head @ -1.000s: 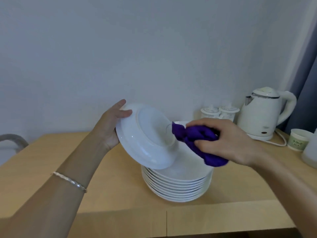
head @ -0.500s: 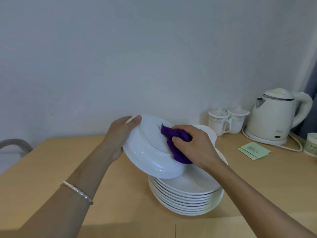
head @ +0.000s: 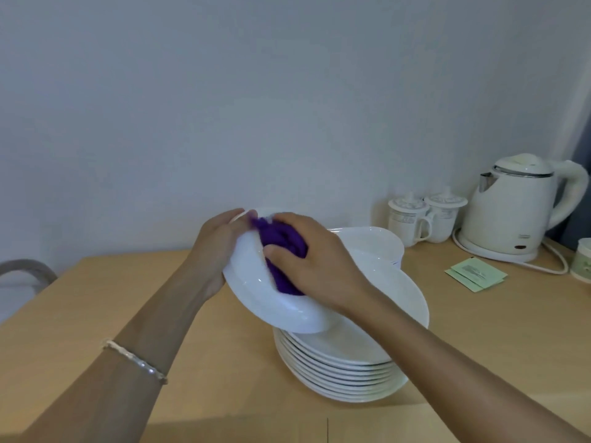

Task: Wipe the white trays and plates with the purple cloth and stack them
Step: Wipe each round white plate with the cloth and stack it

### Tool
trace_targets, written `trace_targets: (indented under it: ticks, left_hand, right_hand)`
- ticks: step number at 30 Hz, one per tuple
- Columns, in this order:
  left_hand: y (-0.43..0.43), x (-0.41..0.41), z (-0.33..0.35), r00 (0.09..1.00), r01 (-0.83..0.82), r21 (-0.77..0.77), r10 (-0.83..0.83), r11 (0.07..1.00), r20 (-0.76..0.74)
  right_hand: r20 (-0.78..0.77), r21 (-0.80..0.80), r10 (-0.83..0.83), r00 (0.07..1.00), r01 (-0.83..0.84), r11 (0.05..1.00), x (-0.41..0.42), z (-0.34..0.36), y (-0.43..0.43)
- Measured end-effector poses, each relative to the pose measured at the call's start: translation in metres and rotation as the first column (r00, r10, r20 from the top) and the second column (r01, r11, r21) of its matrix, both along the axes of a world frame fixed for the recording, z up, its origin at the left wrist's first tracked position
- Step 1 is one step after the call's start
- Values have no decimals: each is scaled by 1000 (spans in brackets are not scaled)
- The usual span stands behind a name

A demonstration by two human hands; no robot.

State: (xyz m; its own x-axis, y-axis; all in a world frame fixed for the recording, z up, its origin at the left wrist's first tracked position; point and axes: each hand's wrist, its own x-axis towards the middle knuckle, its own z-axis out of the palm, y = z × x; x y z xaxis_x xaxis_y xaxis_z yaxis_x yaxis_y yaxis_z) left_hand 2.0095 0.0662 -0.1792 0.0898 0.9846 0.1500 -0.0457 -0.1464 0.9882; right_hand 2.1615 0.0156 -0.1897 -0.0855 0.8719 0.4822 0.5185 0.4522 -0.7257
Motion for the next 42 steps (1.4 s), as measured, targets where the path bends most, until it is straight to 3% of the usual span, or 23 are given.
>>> trace_targets:
  ticks: [2, 5, 7, 11, 13, 16, 18, 23, 25, 27, 30, 32, 34, 36, 39, 42]
  left_hand:
    - [1, -1, -2, 1000, 9, 1, -9, 1000, 11]
    - [0, -1, -1, 1000, 13, 11, -13, 1000, -4]
    - [-1, -2, -1, 1000, 19, 8, -19, 1000, -19]
    - [-3, -4, -1, 997, 70, 11, -70, 997, -24]
    - [-3, -4, 0, 996, 84, 11, -84, 996, -8]
    - [0, -3, -2, 997, 66, -2, -66, 998, 33]
    - [0, -2, -4, 998, 35, -12, -35, 999, 43]
    - [1, -2, -9, 995, -47, -55, 52, 997, 86]
    - [2, -1, -9, 991, -67, -70, 74, 995, 108]
    - [2, 0, -9, 987, -82, -69, 91, 994, 130]
    - [2, 2, -10, 985, -87, -74, 96, 994, 140]
    - [1, 2, -9, 988, -77, -64, 85, 995, 131]
    - [0, 3, -7, 987, -82, -64, 90, 995, 136]
    - [-1, 4, -6, 985, -84, -72, 94, 994, 148]
    - [-5, 4, -1, 959, 63, -123, -26, 990, 283]
    - [-5, -1, 6, 930, 115, -172, -45, 978, 366]
  right_hand:
    - [-1, 16, 19, 1000, -19, 1000, 3, -1, 4]
    - [-27, -36, -171, 985, 170, 985, 22, -6, 22]
    - [-16, -69, -206, 978, 204, 977, 23, -6, 30]
    - [-69, 14, -81, 994, 82, 996, -5, 28, 52]
    - [60, -1, 8, 998, -8, 1000, -17, 52, 71]
    - [231, -195, 125, 965, -80, 978, -19, 74, 103]
    - [192, -265, 108, 975, -55, 963, -6, 69, 119]
    - [-170, -401, -70, 983, -4, 916, 55, 13, 106]
    - [-178, -391, -143, 974, 64, 918, 70, -6, 80]
    - [-80, -316, -191, 978, 157, 936, 75, -19, 46]
    - [-80, -393, -25, 997, -8, 919, 77, -28, -9]
    - [43, -428, 163, 986, -130, 895, 81, -29, -41]
    - [250, -357, 260, 933, -161, 920, 81, -33, -59]
    - [402, -160, 174, 899, -118, 980, 69, -39, -63]
    - [439, 107, 86, 894, -147, 983, 49, -39, -54]
    - [352, 109, 147, 924, -197, 974, 20, -21, -45]
